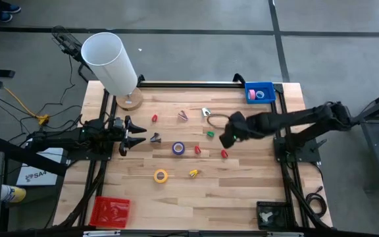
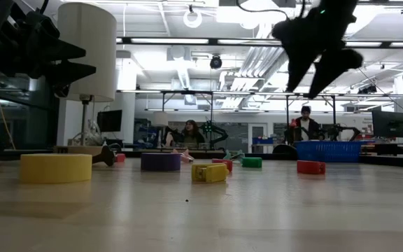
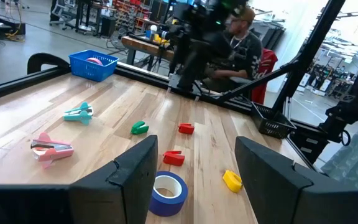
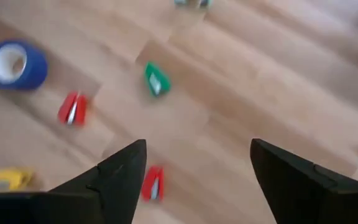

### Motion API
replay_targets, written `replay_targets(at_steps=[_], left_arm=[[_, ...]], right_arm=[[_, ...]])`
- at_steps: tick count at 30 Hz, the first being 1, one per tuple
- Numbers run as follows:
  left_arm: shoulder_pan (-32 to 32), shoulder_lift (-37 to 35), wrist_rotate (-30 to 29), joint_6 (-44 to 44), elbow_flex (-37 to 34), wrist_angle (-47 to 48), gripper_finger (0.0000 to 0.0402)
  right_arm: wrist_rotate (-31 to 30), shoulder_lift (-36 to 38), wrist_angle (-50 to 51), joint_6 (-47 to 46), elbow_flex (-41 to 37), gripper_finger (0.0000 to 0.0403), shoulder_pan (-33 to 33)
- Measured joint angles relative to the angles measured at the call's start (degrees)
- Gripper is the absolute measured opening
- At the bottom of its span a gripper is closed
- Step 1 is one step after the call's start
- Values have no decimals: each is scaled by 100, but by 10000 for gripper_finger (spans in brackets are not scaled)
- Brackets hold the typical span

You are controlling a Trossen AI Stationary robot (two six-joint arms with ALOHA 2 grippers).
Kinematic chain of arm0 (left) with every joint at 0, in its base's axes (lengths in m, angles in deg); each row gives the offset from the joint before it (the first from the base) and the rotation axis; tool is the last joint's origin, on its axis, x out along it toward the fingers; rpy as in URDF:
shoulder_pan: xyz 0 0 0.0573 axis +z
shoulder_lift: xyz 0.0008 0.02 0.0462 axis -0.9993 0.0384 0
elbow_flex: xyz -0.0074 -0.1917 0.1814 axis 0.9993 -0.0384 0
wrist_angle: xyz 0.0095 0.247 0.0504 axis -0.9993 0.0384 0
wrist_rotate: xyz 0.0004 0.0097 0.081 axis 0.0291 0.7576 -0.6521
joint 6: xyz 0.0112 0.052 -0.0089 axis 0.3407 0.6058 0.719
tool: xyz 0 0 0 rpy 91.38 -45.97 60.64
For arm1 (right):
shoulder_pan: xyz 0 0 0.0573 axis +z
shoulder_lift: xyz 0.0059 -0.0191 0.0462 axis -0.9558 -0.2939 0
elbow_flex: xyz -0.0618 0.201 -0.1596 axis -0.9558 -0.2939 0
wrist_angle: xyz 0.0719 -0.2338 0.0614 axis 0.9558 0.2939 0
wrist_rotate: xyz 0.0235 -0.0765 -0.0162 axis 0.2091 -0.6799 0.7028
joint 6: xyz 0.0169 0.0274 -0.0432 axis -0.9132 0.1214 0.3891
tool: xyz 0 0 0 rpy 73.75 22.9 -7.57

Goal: Pick and place Stapler, Stapler remover, tape
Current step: Put the blue staple remover into the black bin

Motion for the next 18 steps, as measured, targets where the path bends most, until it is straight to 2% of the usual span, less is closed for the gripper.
replay_targets(at_steps=[10,18], left_arm=[[0,0,1,2,0,1,213],[0,0,1,1,0,-1,213]], right_arm=[[57,0,-918,1550,0,280,-1269],[459,-362,-1811,2407,0,280,-1929]])
